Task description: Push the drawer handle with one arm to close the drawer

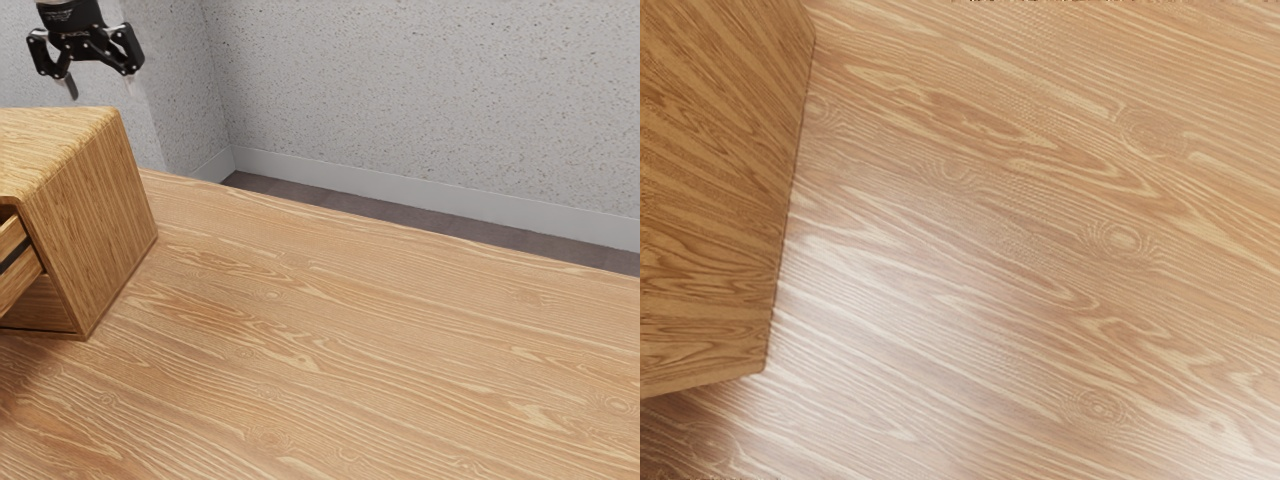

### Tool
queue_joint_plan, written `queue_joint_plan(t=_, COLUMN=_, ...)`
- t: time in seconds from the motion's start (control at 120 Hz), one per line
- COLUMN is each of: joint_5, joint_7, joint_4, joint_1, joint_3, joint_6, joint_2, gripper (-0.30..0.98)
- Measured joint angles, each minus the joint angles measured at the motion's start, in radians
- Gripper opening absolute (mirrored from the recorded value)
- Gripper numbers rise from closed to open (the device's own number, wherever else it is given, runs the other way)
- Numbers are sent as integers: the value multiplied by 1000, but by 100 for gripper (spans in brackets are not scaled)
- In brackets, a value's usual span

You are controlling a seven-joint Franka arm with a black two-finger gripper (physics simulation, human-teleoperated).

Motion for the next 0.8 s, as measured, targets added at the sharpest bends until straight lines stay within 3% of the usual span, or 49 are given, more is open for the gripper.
queue_joint_plan(t=0.117, joint_5=-1, joint_7=-5, joint_4=2, joint_1=31, joint_3=-2, joint_6=-1, joint_2=-4, gripper=67)
queue_joint_plan(t=0.308, joint_5=20, joint_7=3, joint_4=191, joint_1=105, joint_3=-82, joint_6=-21, joint_2=-73, gripper=67)
queue_joint_plan(t=0.467, joint_5=25, joint_7=17, joint_4=157, joint_1=36, joint_3=-87, joint_6=-40, joint_2=-77, gripper=67)
queue_joint_plan(t=0.533, joint_5=30, joint_7=21, joint_4=35, joint_1=-28, joint_3=-90, joint_6=-57, joint_2=-117, gripper=67)
queue_joint_plan(t=0.583, joint_5=30, joint_7=23, joint_4=-150, joint_1=-17, joint_3=-137, joint_6=-51, joint_2=-220, gripper=67)
queue_joint_plan(t=0.675, joint_5=23, joint_7=27, joint_4=-576, joint_1=291, joint_3=-445, joint_6=-7, joint_2=-554, gripper=67)
queue_joint_plan(t=0.8, joint_5=-27, joint_7=31, joint_4=-987, joint_1=445, joint_3=-595, joint_6=27, joint_2=-904, gripper=67)
